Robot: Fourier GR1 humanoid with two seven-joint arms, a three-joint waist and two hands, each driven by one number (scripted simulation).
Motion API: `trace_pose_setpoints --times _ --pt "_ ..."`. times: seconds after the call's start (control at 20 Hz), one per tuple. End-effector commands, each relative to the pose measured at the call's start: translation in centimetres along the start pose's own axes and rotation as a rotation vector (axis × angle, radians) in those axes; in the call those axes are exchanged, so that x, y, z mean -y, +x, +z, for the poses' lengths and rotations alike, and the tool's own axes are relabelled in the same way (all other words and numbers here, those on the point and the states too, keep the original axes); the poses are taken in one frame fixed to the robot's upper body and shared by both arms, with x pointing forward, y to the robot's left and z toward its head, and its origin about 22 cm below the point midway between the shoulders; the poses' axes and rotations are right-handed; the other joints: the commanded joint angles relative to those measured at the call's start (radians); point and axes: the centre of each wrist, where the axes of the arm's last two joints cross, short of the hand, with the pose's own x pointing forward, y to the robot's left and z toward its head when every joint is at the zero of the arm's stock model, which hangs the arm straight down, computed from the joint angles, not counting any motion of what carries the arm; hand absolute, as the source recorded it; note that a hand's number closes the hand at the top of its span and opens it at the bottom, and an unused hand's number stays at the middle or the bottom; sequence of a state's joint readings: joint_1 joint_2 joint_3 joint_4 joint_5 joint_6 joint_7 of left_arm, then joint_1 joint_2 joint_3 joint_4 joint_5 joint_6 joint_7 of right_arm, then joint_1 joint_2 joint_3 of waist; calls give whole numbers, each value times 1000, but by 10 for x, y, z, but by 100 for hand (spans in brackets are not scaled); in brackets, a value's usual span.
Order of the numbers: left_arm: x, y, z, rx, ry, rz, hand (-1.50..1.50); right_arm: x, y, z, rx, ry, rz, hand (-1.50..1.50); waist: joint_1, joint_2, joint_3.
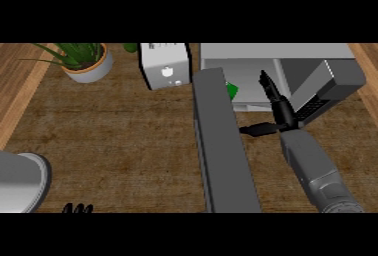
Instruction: Pick up the milk, place it into the microwave and close the microwave
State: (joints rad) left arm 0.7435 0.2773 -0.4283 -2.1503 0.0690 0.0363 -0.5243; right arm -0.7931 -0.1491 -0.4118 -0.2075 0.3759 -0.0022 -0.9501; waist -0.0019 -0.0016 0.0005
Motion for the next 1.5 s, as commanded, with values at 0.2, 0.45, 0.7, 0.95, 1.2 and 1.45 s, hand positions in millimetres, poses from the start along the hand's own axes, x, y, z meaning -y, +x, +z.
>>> trace_pose_setpoints --times 0.2,0.45,0.7,0.95,1.2,1.45 --pt "23 -16 -36 -59 -102 25 -150 12 -25 58 -23 32 -101 -150 -33 -8 -2" --pt "24 -21 -54 -106 -187 -26 150 13 -30 90 6 38 -152 -150 -49 -13 -3" --pt "41 -51 -89 -131 -201 -26 150 39 -25 124 19 23 -142 -150 -59 -11 -4" --pt "48 -56 -109 -141 -285 -125 150 71 -6 167 15 -31 -77 -150 -39 -8 -3" --pt "65 -89 -140 -271 -507 -136 150 91 15 171 18 -68 -38 -150 -51 0 -3" --pt "113 -119 -162 -311 -626 -234 150 114 36 196 18 -69 -4 -150 -45 2 -3"
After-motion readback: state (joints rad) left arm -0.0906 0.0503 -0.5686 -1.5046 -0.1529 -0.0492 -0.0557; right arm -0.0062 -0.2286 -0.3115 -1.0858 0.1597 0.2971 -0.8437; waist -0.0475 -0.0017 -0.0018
